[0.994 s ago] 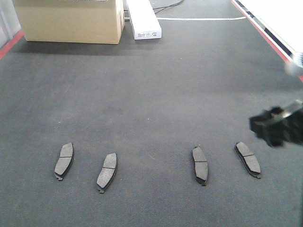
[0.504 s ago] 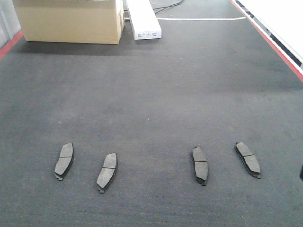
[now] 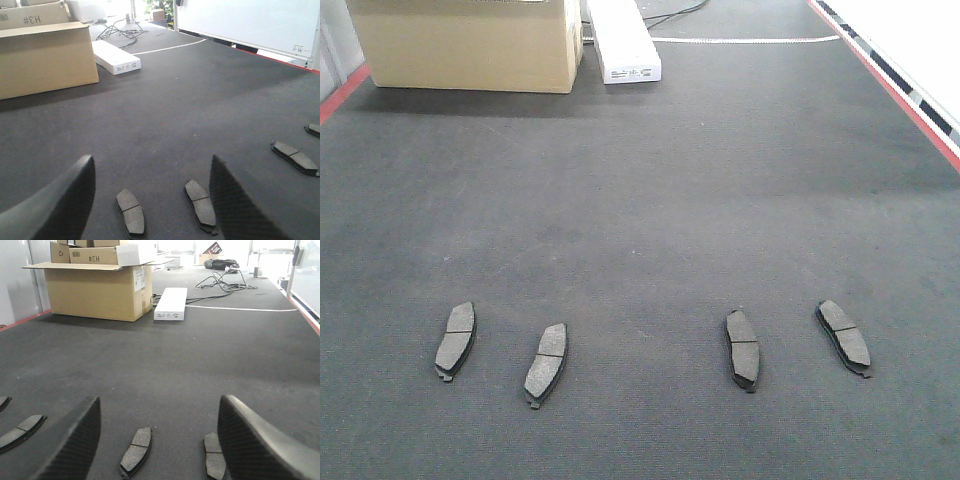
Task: Move and align brake pads A on conveyor
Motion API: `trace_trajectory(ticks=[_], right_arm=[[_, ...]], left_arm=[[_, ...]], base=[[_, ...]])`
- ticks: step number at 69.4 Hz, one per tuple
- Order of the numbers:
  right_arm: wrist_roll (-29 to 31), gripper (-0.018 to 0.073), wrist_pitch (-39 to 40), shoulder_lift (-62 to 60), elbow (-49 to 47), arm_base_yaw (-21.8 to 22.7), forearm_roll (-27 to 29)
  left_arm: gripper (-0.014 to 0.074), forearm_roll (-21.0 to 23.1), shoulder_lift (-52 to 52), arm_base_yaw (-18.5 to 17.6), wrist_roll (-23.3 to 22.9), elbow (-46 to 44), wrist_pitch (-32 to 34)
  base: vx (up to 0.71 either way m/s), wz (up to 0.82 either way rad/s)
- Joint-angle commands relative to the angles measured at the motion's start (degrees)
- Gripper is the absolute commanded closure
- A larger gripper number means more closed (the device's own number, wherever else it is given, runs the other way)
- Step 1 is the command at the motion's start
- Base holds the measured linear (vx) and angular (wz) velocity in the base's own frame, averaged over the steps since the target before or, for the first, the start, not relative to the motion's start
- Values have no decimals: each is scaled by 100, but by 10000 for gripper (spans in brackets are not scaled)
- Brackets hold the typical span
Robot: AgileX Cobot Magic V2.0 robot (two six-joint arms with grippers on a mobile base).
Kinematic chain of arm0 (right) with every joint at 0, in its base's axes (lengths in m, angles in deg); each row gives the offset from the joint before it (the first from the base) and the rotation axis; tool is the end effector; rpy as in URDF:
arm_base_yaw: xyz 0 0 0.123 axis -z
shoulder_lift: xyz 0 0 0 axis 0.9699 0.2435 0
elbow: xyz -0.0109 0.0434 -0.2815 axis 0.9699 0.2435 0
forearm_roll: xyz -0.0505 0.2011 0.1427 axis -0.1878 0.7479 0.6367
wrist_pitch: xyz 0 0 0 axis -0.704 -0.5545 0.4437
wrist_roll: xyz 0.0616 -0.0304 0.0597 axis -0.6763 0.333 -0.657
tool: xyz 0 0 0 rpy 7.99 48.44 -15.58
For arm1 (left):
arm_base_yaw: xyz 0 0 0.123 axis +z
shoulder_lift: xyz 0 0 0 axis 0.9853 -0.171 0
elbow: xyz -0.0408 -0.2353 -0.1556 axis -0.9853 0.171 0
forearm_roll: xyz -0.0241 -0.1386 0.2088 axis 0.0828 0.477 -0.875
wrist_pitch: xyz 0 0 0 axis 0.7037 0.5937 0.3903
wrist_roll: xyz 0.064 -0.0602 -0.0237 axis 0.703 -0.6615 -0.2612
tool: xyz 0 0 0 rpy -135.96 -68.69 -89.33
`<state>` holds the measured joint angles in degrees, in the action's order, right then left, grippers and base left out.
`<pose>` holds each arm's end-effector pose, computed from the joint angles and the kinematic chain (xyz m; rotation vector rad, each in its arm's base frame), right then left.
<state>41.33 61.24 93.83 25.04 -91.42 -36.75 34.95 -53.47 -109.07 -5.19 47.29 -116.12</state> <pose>0.0368 0.0090 0.2915 -0.2099 1.6442 0.1997 0.0532 -0.0138 0.3084 0.3619 1.6799 -0.2082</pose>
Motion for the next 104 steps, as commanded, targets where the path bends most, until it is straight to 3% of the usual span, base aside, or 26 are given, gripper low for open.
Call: trace_trajectory(ticks=[1,11,16,23,28,80,86,92,104], right_arm=[[61,89,457,66,-130,3,-52],[61,132,457,66,-130,3,-52],[61,228,457,66,-130,3,-52],[61,430,457,66,-130,3,-47],[56,577,457,66,-130,3,-47],[56,571,375,66,-130,3,-14],[63,571,375,66,-130,3,-29],[63,571,370,66,-130,8,-28],[63,571,370,66,-130,3,-22]], left_arm=[[137,-60,-62,-2,-62,-137,362],[244,-60,-62,-2,-62,-137,362],[388,-60,-62,-2,-62,-137,362],[605,-60,-62,-2,-62,-137,362],[604,-60,-62,-2,-62,-137,368],[604,-59,-51,5,-62,110,422],[604,-200,-3,306,225,282,646],[603,-6,112,837,406,438,789],[603,961,458,2019,405,830,880]], base=[[0,0],[0,0],[0,0],[0,0],[0,0],[0,0],[0,0],[0,0],[0,0]])
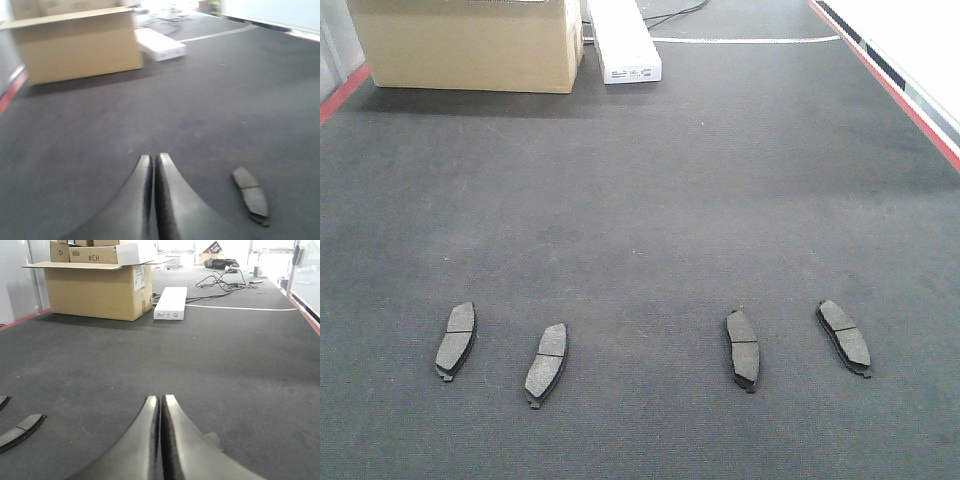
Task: Move and align brake pads A on conveyor
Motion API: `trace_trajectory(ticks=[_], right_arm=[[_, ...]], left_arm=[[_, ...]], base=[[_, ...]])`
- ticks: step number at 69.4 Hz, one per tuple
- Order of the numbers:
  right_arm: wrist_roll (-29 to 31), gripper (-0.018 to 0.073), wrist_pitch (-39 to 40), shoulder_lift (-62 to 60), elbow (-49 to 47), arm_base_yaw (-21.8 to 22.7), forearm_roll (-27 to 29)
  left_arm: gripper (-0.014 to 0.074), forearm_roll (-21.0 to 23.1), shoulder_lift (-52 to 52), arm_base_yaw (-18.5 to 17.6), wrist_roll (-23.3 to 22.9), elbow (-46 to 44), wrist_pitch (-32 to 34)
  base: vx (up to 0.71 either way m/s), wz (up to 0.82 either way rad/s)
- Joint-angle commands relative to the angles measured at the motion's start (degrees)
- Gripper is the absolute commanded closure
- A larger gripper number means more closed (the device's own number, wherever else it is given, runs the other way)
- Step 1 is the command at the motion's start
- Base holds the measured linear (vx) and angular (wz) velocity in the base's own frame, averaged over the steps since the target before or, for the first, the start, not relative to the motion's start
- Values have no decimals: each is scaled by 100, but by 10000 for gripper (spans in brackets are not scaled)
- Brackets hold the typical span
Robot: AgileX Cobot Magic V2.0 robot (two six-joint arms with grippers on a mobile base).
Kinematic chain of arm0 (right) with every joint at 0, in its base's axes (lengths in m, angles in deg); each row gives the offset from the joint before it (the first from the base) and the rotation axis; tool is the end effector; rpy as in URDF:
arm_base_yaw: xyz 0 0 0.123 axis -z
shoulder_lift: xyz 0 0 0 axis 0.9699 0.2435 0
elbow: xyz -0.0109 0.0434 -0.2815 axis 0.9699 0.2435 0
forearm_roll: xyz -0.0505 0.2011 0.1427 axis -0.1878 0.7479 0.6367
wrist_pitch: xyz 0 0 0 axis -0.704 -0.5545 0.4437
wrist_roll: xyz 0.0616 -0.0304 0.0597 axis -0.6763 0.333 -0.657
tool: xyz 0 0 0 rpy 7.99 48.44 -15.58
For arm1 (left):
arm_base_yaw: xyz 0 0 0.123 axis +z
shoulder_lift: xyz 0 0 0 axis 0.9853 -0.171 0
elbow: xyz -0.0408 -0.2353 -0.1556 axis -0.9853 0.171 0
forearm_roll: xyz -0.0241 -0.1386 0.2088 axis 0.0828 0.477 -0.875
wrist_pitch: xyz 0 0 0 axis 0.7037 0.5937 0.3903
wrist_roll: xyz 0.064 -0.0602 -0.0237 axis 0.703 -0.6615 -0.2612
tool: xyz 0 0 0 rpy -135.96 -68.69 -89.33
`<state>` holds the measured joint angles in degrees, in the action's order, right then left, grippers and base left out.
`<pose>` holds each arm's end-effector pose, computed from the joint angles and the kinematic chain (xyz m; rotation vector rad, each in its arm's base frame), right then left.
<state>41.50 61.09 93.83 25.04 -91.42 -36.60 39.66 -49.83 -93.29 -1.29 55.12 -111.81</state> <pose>0.0368 0.0091 0.2912 -0.2116 1.6466 0.1999 0.0551 -0.0039 0.2732 0.1704 1.7158 -0.0476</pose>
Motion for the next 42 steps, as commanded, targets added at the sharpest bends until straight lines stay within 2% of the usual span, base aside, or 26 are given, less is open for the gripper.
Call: trace_trajectory(ticks=[1,10,16,23,29,36,42], right_arm=[[45,571,384,66,-130,3,-37],[45,571,384,66,-130,3,-37],[45,571,384,66,-130,3,-37],[45,571,384,66,-130,3,-37],[45,571,384,66,-130,3,-37],[45,571,384,66,-130,3,-43],[45,571,384,66,-130,3,-43]], left_arm=[[603,523,126,515,15,84,456],[603,784,520,1087,15,658,877],[603,999,784,1273,64,1287,1608],[603,1119,1019,1288,58,2077,2477],[603,1117,1042,1288,84,2012,2004],[602,1117,1055,1288,324,2050,1940],[602,1123,1055,1288,353,2050,1935]], base=[[0,0],[0,0],[0,0],[0,0],[0,0],[0,0],[0,0]])
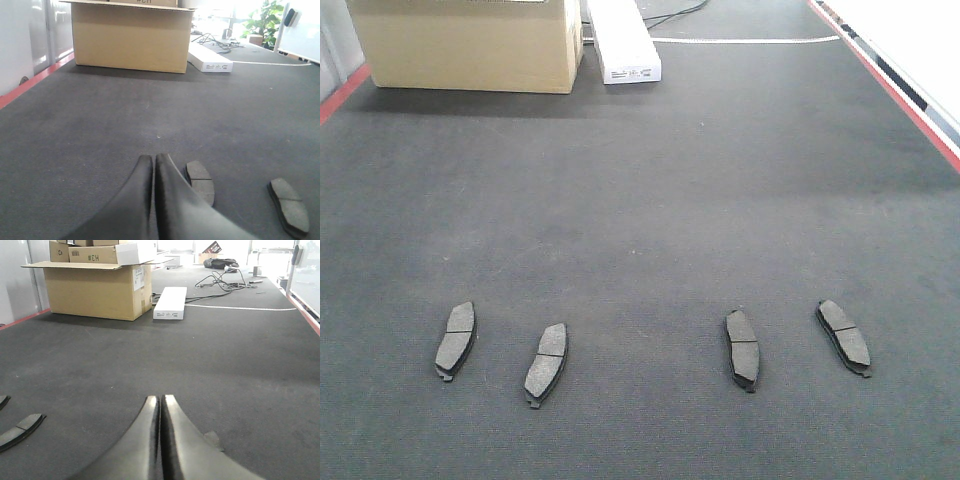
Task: Move and align brake pads A on conveyor
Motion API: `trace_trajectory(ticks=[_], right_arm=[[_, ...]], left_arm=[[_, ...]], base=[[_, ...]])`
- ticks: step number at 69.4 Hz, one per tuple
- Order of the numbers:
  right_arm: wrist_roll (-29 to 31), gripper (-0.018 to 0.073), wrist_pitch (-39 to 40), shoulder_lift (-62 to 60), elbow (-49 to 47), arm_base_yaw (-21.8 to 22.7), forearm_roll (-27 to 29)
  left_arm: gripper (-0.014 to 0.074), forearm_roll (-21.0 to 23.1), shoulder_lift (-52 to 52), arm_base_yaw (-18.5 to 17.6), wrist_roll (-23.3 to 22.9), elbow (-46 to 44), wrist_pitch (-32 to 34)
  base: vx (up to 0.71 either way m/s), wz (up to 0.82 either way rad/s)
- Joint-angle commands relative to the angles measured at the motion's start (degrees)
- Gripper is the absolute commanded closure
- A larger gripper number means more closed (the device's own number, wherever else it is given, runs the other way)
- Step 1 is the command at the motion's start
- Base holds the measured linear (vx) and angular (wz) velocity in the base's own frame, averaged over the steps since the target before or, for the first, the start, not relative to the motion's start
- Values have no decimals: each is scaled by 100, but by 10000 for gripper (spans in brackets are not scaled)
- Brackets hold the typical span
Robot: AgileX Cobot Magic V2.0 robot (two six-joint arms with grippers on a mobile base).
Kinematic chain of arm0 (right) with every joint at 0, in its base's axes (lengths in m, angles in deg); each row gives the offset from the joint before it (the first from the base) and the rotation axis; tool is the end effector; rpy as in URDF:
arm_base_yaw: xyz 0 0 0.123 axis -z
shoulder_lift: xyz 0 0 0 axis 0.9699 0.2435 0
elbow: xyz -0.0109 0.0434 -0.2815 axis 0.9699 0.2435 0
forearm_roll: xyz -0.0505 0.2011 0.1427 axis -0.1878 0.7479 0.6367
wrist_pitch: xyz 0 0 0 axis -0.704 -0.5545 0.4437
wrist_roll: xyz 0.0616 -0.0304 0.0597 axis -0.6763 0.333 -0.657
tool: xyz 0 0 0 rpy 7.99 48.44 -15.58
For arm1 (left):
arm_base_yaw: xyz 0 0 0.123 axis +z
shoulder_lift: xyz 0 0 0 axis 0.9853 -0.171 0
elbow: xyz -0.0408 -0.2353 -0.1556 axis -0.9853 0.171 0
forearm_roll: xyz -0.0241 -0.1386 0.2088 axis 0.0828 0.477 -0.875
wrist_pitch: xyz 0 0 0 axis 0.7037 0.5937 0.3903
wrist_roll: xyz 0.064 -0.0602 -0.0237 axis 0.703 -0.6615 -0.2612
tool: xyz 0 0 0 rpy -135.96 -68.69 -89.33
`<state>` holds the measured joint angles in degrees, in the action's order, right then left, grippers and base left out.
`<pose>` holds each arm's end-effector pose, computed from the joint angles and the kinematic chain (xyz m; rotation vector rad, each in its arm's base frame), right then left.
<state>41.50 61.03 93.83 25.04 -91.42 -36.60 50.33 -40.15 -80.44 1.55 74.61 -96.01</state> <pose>0.0367 0.0091 0.2911 -0.2117 1.6477 0.1998 0.0565 0.0004 0.1928 -0.0558 1.6302 -0.0479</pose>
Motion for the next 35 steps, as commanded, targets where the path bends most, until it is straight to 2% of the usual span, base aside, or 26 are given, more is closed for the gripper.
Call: trace_trajectory(ticks=[1,35], right_arm=[[45,571,391,66,-130,3,-43],[45,571,391,66,-130,3,-43]], left_arm=[[602,63,87,2,69,101,355],[602,55,81,2,69,91,360]], base=[[0,0],[0,0]])
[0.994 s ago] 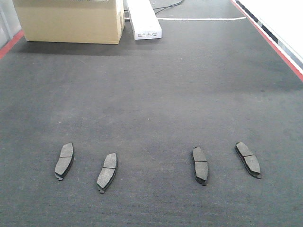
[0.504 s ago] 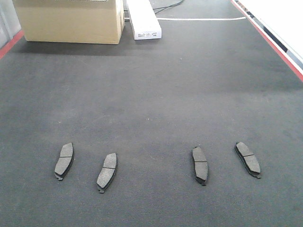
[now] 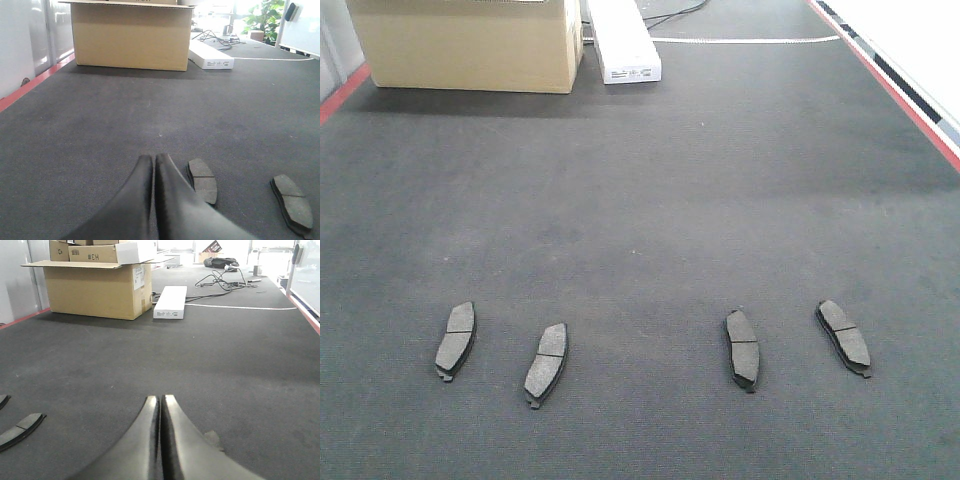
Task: Move and align brake pads A on conveyor
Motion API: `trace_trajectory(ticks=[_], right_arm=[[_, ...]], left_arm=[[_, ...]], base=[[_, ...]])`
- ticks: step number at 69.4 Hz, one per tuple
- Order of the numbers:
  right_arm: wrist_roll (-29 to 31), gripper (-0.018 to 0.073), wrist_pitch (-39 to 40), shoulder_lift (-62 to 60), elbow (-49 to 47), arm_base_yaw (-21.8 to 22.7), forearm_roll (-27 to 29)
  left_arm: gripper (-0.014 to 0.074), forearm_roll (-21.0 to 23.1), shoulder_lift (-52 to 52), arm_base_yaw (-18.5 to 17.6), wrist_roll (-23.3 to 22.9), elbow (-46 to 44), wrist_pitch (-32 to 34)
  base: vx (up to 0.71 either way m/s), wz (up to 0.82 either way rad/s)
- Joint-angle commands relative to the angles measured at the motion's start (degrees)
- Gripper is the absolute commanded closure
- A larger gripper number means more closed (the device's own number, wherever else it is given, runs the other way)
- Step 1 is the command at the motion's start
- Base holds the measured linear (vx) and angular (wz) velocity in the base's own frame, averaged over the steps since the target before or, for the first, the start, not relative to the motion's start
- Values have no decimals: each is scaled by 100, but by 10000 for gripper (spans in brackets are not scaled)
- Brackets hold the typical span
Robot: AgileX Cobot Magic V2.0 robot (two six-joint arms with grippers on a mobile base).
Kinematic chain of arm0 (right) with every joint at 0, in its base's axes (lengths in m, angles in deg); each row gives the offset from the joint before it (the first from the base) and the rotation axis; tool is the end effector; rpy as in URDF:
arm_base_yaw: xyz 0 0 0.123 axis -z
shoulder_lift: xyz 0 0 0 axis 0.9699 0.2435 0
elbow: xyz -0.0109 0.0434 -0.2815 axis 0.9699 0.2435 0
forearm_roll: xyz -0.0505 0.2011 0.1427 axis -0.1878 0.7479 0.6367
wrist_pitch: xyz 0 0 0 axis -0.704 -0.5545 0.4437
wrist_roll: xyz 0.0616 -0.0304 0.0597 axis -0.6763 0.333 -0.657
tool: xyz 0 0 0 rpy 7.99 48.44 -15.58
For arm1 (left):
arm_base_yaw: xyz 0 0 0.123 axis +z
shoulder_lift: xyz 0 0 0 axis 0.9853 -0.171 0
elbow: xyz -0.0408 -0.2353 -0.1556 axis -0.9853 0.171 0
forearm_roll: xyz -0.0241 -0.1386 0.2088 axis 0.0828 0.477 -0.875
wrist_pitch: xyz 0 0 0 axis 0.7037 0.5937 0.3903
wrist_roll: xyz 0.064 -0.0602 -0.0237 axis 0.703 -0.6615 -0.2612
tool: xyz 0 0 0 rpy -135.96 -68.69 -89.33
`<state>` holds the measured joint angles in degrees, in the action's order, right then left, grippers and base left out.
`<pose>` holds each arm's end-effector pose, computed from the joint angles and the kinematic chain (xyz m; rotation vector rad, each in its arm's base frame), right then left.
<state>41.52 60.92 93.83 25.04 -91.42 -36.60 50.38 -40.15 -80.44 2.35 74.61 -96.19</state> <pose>0.0367 0.0091 0.2910 -0.2122 1.6495 0.1993 0.0565 0.0004 0.1925 -0.0452 1.6336 -0.0377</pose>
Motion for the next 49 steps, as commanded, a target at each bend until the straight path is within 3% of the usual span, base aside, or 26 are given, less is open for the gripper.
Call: trace_trajectory(ticks=[1,20,26,38,49], right_arm=[[44,571,402,66,-130,3,-43],[49,571,396,38,-130,22,-102],[157,571,470,-49,-113,327,-373],[157,571,1640,-229,721,1305,-536],[157,571,2512,-353,1608,1422,-428]], left_arm=[[602,51,81,2,-11,91,378],[602,51,81,2,-11,91,378],[602,51,81,2,-11,91,378],[602,51,81,2,-11,91,378],[602,51,81,2,-11,91,378]], base=[[0,0],[0,0],[0,0],[0,0],[0,0]])
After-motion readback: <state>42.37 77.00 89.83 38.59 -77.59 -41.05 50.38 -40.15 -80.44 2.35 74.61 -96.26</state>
